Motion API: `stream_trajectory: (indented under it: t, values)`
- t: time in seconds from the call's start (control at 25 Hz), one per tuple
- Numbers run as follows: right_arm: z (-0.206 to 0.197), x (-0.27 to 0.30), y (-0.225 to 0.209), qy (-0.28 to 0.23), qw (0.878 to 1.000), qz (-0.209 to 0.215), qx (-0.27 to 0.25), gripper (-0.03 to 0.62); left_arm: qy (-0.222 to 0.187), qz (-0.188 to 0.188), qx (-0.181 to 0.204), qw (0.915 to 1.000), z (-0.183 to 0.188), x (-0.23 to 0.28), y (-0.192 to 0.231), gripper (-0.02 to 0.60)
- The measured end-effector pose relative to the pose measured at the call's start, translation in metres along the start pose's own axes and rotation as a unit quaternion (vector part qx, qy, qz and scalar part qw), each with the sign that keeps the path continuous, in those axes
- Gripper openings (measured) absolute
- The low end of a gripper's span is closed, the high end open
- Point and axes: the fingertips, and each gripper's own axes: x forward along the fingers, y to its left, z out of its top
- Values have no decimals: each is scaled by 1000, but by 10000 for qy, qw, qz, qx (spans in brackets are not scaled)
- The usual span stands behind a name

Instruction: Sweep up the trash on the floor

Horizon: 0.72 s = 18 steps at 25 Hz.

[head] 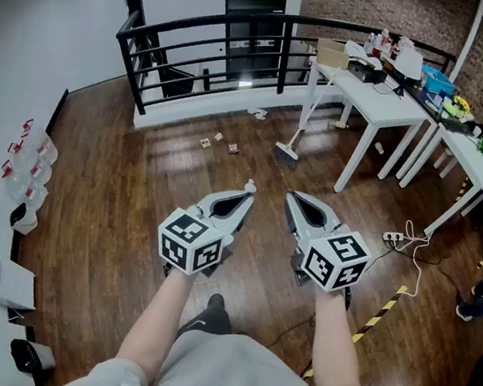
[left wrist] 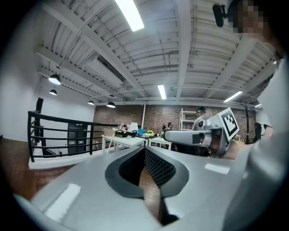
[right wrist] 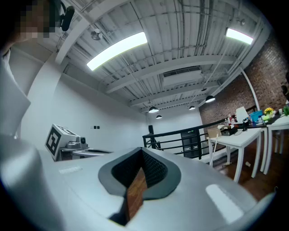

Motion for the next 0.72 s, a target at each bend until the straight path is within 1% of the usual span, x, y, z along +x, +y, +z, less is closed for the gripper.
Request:
stream_trajectory:
  t: [0.24,0.4,0.56,0.72]
  values:
    - [0,31,-35,34,9999,-98,23,0,-28,-45,-59,10000,4,35,35,0]
    - [2,59,-72,86,9997,-218,-2,0,-38,-154,-97,9998,7,75,65,0]
    - [12,101,-112,108,9993,-360,-21,0,-8,-321,-64,9995,14,118,107,0]
    - [24,147,-152,125,9985,-528,-90,0,24,-407,-64,9991,22,162,156,0]
